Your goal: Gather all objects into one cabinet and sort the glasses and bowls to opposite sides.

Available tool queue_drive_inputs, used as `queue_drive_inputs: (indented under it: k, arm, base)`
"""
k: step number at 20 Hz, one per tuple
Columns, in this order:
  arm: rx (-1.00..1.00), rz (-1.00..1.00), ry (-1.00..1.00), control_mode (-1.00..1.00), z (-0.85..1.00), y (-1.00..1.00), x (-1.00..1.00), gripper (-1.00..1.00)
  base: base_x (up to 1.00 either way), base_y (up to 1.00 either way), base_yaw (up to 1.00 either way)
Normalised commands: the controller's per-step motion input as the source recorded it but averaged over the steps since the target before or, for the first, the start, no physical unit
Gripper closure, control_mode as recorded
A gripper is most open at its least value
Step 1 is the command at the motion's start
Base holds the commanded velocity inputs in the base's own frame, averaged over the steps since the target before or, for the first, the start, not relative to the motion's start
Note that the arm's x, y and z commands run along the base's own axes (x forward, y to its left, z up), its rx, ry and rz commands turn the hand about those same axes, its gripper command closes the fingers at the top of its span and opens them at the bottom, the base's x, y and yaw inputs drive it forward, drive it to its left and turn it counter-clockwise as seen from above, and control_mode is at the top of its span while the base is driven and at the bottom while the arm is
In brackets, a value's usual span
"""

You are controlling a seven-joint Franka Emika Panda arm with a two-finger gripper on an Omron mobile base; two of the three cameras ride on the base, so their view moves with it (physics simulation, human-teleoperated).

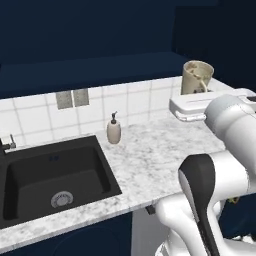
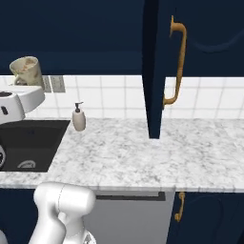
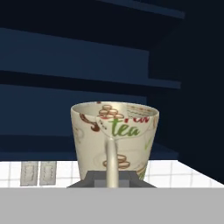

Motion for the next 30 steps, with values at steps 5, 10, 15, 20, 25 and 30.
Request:
queue_drive_inputs:
  k: [5,10,15,20,25,30]
  arm:
    - [0.0,0.0,0.0,1.0,0.0,0.0,0.0,1.0]
    - [0.0,0.0,0.0,1.0,0.0,0.0,0.0,1.0]
    - [0.0,0.0,0.0,1.0,0.0,0.0,0.0,1.0]
    - [0.0,0.0,0.0,1.0,0.0,0.0,0.0,1.0]
    - [0.0,0.0,0.0,1.0,0.0,0.0,0.0,1.0]
    - [0.0,0.0,0.0,1.0,0.0,0.0,0.0,1.0]
  base:
    - [-0.13,0.36,0.0]
    - [-0.08,0.85,-0.2]
    - [-0.04,0.28,-0.55]
    - [-0.21,0.0,-0.64]
    - [-0.24,0.0,-0.6]
    - [-0.26,-0.03,-0.56]
